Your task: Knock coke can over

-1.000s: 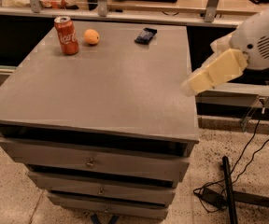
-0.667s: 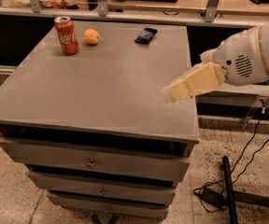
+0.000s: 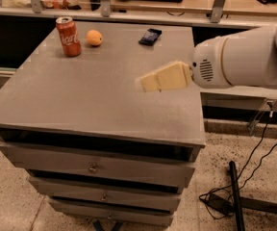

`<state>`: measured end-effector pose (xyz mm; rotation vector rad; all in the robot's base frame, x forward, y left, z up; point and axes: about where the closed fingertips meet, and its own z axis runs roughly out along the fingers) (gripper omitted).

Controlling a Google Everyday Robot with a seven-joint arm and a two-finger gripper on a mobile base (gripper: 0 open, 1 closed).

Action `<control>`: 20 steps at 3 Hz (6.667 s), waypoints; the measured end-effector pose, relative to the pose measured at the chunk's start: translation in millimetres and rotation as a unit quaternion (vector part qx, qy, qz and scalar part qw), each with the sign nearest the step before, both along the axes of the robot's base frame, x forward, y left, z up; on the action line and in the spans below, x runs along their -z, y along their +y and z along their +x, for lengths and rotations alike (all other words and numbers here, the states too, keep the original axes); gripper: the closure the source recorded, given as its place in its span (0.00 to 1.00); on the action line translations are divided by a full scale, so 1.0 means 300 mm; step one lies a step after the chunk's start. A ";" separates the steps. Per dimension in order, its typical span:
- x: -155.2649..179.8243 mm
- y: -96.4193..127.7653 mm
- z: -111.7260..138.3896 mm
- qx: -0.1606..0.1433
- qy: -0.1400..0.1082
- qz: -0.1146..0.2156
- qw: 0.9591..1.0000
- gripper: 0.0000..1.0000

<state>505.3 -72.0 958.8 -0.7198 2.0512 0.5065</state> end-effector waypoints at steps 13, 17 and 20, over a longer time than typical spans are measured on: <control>0.099 0.716 0.698 -0.016 -0.179 0.105 0.978 0.00; 0.261 0.870 0.957 -0.006 -0.171 0.120 0.978 0.00; 0.250 1.019 1.020 -0.049 -0.183 0.130 0.973 0.00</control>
Offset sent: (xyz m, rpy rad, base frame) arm 0.0132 -0.0012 0.0090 0.0242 -0.0435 -0.0598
